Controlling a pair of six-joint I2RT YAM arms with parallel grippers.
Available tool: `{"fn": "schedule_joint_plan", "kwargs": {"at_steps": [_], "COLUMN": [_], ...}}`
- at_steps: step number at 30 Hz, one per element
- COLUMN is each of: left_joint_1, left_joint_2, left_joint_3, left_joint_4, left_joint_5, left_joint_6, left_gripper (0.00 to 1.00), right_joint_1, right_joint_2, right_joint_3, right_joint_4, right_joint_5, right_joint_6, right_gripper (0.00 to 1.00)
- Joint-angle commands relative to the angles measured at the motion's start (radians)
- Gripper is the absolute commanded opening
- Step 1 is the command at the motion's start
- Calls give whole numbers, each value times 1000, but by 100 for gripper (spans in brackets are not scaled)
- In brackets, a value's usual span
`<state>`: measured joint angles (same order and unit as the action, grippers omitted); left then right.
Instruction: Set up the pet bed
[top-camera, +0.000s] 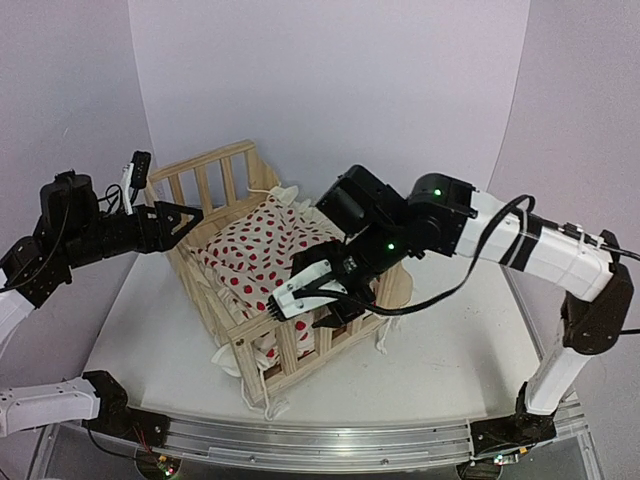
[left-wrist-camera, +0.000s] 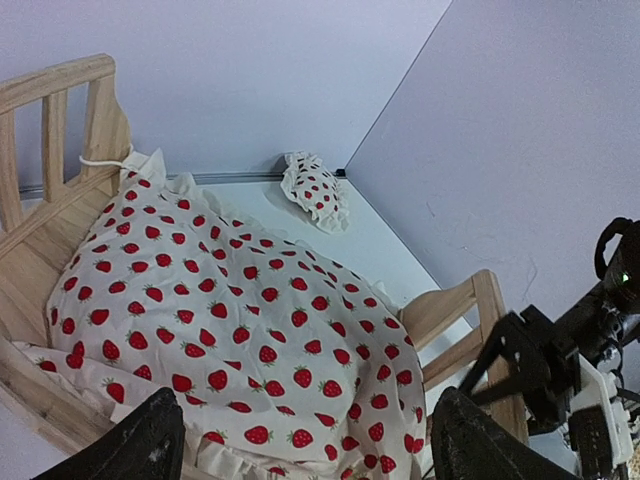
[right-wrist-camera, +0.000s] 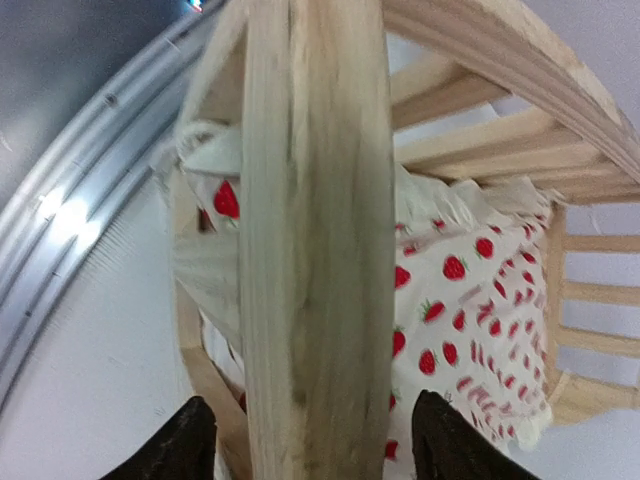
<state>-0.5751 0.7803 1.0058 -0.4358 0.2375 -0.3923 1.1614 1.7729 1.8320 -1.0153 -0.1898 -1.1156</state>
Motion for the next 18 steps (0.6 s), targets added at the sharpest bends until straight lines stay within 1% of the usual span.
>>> {"fn": "schedule_joint_plan", "kwargs": {"at_steps": [1, 3, 5, 7, 9, 12, 15, 17, 18], "left_joint_1": [1, 1, 1, 1, 1, 1, 1, 1, 1], "left_joint_2": [-22, -8, 10, 28, 43, 49, 28, -2, -19], "left_joint_3": [-40, -39, -30, -10, 16, 55, 65, 64, 60], "left_joint_4": [97, 108, 118, 125, 130, 130, 110, 87, 79], "left_joint_5": [48, 61, 72, 78, 91, 101, 104, 86, 80], "left_joint_6": [-21, -20, -14, -7, 5, 17, 15, 6, -1], "left_gripper": [86, 86, 86, 86, 85, 86, 87, 88, 90], "right_joint_1": [-46, -45, -45, -44, -43, -45, -45, -44, -43], "right_joint_2": [-186, -264, -356, -441, -513, -596, -636, -656, -662], "right_joint_3": [-317, -372, -419, -452, -483, -547, -636, -694, -724], "right_joint_4": [368, 383, 384, 384, 375, 357, 356, 403, 433], "right_joint_5": [298, 371, 404, 402, 388, 470, 391, 309, 296], "right_joint_6": [21, 173, 344, 543, 781, 1151, 1430, 1553, 1625], "right_gripper": [91, 97, 98, 98, 98, 98, 98, 98, 98]}}
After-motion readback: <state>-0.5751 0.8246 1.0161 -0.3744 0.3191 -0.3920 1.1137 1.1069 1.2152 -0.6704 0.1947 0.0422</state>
